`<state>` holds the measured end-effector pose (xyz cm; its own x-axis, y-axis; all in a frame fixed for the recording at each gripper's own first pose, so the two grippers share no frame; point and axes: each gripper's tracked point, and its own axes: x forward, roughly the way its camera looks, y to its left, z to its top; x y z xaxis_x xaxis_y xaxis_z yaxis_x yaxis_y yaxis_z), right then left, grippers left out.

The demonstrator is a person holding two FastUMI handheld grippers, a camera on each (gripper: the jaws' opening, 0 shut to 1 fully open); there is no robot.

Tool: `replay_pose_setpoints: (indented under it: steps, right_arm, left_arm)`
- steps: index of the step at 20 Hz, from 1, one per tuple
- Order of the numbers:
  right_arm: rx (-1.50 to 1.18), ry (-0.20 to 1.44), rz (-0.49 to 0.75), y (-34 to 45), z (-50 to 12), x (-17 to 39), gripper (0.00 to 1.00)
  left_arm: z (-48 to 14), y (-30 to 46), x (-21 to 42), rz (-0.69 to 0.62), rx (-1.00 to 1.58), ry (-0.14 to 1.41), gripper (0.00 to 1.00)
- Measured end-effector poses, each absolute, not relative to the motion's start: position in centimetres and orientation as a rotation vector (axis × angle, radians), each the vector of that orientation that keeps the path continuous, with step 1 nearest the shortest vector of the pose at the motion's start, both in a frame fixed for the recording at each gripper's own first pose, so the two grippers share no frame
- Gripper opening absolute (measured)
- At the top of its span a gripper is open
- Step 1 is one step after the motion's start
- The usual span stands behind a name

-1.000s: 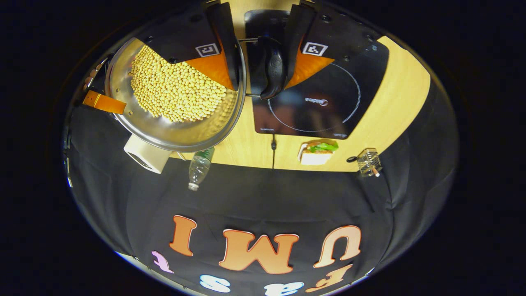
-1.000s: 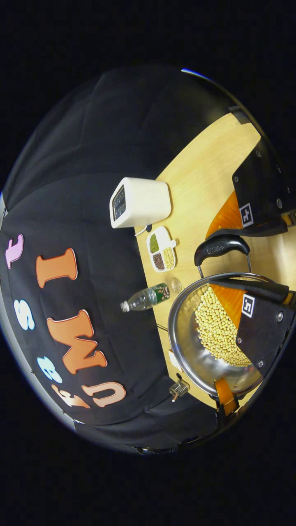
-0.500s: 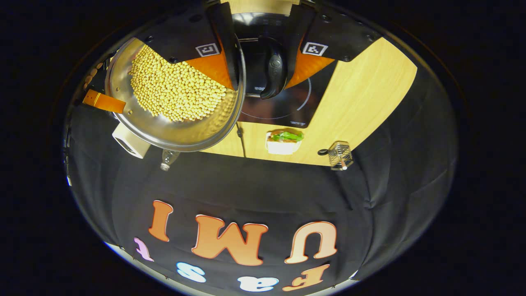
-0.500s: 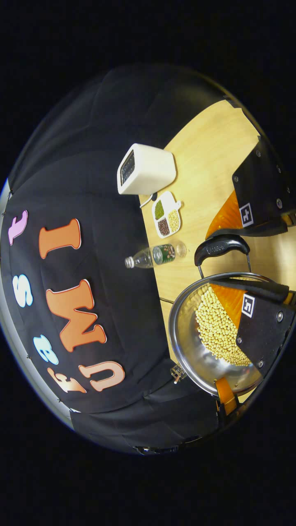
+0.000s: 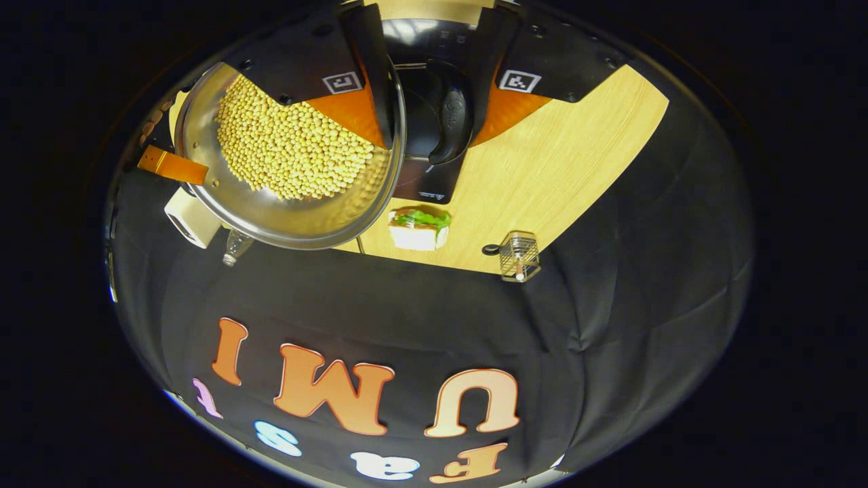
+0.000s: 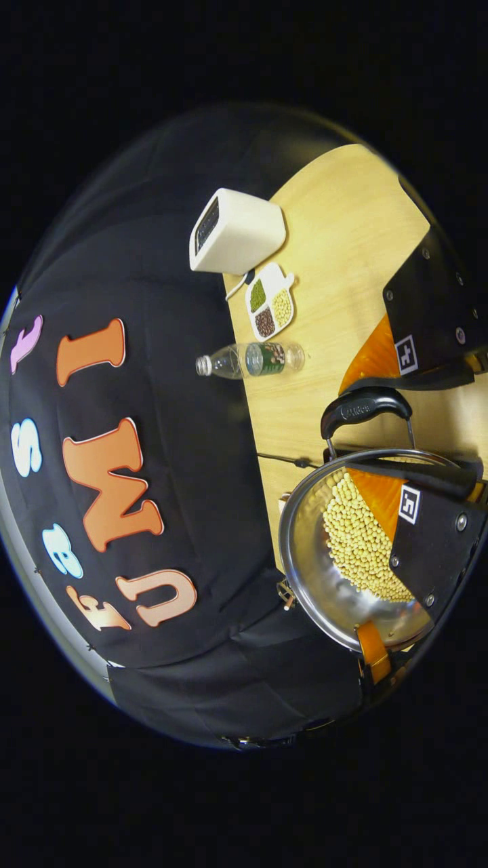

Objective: First push the handle of the pot to place it horizontally, then grasp the pot with both hands and set it on the induction cooktop.

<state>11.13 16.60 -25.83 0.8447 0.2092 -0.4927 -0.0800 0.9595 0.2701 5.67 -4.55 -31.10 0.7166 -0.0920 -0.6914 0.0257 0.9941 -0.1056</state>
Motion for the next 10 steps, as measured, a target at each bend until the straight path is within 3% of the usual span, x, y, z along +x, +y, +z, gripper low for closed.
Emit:
replay_pose_setpoints:
  steps: [10]
  right_arm:
    - [0.226,0.597,0.195,22.3,-29.3,13.0,0.45]
  left_arm:
    - [-35.4,0.5,7.6,-0.028,-0.098,0.820,0.59]
